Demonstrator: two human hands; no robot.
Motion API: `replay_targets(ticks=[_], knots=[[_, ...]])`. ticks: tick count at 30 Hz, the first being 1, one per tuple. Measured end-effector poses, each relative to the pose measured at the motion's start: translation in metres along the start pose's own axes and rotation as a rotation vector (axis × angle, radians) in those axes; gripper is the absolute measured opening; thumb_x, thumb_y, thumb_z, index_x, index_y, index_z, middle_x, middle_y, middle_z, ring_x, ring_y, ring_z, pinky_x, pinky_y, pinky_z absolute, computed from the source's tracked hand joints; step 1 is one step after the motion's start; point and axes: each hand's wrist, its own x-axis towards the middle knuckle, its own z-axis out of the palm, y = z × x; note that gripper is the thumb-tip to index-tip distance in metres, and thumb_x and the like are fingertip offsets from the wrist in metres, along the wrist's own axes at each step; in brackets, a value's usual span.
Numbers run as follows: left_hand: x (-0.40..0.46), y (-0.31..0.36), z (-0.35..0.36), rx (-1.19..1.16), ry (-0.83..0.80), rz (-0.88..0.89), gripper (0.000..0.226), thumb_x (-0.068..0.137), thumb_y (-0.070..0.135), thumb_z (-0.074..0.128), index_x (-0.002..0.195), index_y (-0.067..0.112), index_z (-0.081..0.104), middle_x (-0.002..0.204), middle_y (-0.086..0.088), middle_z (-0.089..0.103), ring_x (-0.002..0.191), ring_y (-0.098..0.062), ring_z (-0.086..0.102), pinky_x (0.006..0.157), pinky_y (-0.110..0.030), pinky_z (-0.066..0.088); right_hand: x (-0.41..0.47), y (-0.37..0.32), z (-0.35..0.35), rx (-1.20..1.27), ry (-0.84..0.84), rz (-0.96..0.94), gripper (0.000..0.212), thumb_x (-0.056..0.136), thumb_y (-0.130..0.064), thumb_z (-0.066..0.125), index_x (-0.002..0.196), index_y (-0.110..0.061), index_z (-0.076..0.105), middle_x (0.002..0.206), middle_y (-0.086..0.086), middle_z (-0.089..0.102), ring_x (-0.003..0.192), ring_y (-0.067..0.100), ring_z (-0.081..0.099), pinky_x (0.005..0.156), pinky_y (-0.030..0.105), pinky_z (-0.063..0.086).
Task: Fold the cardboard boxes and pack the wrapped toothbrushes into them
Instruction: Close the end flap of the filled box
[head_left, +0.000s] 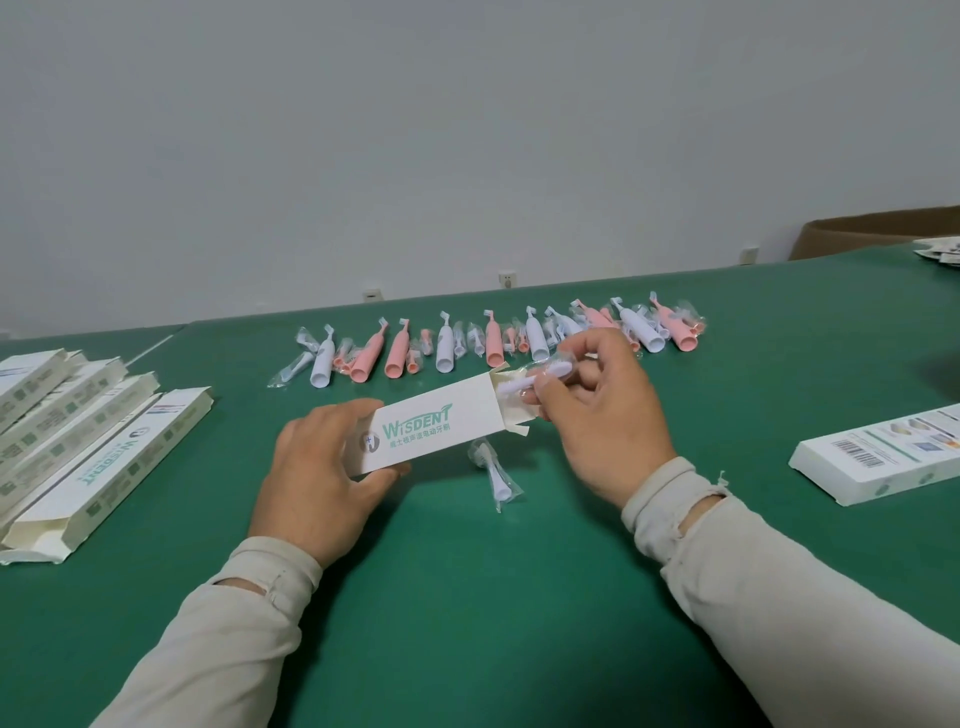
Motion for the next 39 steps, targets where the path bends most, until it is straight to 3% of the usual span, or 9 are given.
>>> replay_targets(ticks=[4,10,12,17,22,28,30,34,39], knots=[[0.0,0.001,-0.001,0.011,-0.007,0.028,0.055,0.074,0.03,0.084,0.123,0.036,0.059,0.112,0.019,0.053,0.113,-0.02,0.046,0.092,-0.031,0.032,0.0,0.003,-0.002,-0.126,0.067,-0.005,0.032,0.088,-0.014,0.068,0.091,-0.043,0.057,0.091,-0.005,0.072,0.082,0.02,0.073,0.08,0.038,0.06],[0.0,0.001,0.0,0.002,-0.014,0.022,0.056,0.073,0.031,0.084,0.124,0.036,0.059,0.111,0.019,0.052,0.111,-0.018,0.044,0.092,-0.031,0.032,-0.002,-0.004,0.0,0.241,-0.007,0.146,0.016,0.088,0.0,0.071,0.095,-0.014,0.069,0.08,0.007,0.075,0.076,0.022,0.075,0.07,0.026,0.06],[-0.001,0.002,0.0,-0.008,-0.024,0.042,0.056,0.073,0.031,0.084,0.122,0.038,0.059,0.11,0.021,0.052,0.111,-0.017,0.045,0.092,-0.03,0.031,-0.005,-0.002,0.005,0.125,-0.024,0.083,0.022,0.088,-0.004,0.072,0.089,-0.026,0.072,0.082,0.001,0.075,0.075,0.013,0.072,0.076,0.029,0.06],[-0.001,0.004,0.0,-0.016,-0.052,0.042,0.056,0.073,0.032,0.083,0.122,0.04,0.058,0.111,0.021,0.054,0.112,-0.018,0.046,0.093,-0.031,0.032,-0.004,-0.001,0.007,-0.313,0.096,-0.106,0.02,0.086,-0.013,0.073,0.089,-0.033,0.072,0.091,-0.01,0.058,0.078,-0.001,0.057,0.071,0.002,0.041],[-0.001,0.005,0.0,0.001,-0.054,0.035,0.055,0.074,0.032,0.083,0.123,0.038,0.058,0.113,0.019,0.055,0.112,-0.018,0.046,0.092,-0.03,0.032,-0.005,-0.002,0.007,-0.252,0.107,-0.03,0.02,0.083,-0.014,0.074,0.073,-0.024,0.061,0.064,-0.013,0.06,0.055,0.002,0.048,0.056,0.016,0.046],[0.0,0.006,0.001,0.011,-0.049,0.041,0.055,0.073,0.03,0.082,0.122,0.037,0.059,0.113,0.017,0.057,0.112,-0.021,0.047,0.092,-0.029,0.031,-0.005,-0.009,0.011,-0.254,-0.327,0.028,0.013,0.086,-0.02,0.043,0.086,-0.03,0.051,0.063,-0.011,0.059,0.051,0.0,0.047,0.052,0.015,0.036],[0.002,0.002,0.0,0.033,-0.021,-0.005,0.053,0.074,0.031,0.082,0.122,0.035,0.06,0.115,0.011,0.06,0.113,-0.024,0.048,0.093,-0.031,0.032,-0.004,-0.006,0.009,-0.171,-0.164,0.006,0.01,0.086,-0.021,0.048,0.084,-0.03,0.052,0.079,-0.005,0.068,0.052,-0.005,0.052,0.051,0.012,0.039],[0.003,-0.002,-0.004,0.06,0.055,-0.115,0.05,0.075,0.029,0.083,0.12,0.031,0.061,0.115,0.002,0.062,0.113,-0.031,0.047,0.093,-0.037,0.033,0.0,0.011,-0.002,-0.373,0.073,0.05,0.013,0.088,-0.022,0.062,0.082,-0.03,0.053,0.069,-0.013,0.057,0.052,-0.003,0.05,0.057,0.017,0.04],[0.002,0.002,-0.003,0.062,0.049,-0.15,0.049,0.076,0.029,0.082,0.12,0.031,0.061,0.114,0.001,0.06,0.113,-0.031,0.044,0.094,-0.039,0.035,-0.011,0.019,0.018,-0.663,-0.327,0.136,0.016,0.088,-0.044,0.065,0.089,-0.033,0.054,0.078,-0.013,0.064,0.071,0.004,0.061,0.072,0.028,0.051]])
